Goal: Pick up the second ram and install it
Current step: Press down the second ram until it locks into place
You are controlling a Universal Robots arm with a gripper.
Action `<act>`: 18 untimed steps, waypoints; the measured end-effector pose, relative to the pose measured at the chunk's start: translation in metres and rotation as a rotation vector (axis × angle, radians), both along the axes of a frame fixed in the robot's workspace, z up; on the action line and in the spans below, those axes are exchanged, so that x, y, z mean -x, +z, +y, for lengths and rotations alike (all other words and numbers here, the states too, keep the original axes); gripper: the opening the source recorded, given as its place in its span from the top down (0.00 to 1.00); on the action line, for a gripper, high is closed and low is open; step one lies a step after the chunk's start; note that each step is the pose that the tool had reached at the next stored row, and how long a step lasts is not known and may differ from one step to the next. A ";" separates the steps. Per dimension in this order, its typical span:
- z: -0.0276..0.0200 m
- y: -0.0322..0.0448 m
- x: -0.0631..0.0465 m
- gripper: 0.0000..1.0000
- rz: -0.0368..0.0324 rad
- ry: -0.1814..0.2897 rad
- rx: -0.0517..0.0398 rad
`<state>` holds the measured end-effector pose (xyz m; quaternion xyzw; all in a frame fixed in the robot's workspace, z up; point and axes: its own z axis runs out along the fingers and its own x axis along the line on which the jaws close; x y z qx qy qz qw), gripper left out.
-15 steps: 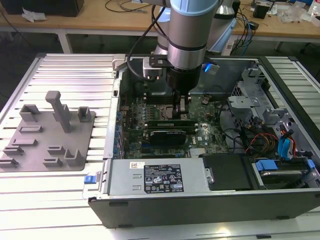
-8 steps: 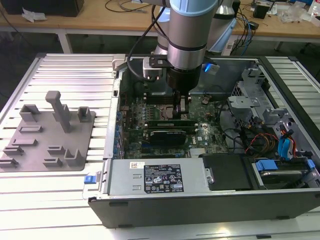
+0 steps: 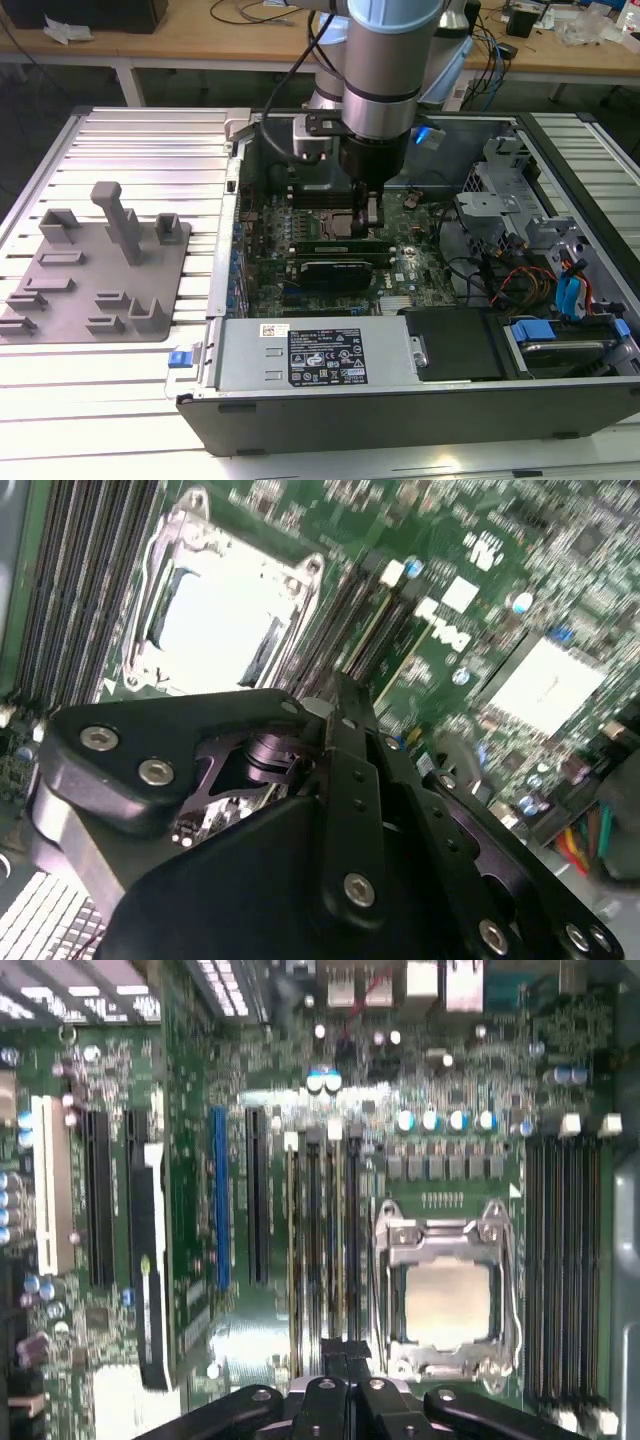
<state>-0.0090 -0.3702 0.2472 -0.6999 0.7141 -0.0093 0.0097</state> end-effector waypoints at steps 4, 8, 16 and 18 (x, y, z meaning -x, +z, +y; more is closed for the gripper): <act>0.0000 -0.0011 -0.026 0.92 0.0025 0.000 0.0000; 0.0000 -0.0078 -0.027 0.92 0.0025 0.000 0.0000; 0.0000 -0.0146 -0.027 0.92 0.0027 -0.004 -0.0009; 0.0000 -0.0148 -0.027 0.92 0.0027 -0.004 -0.0008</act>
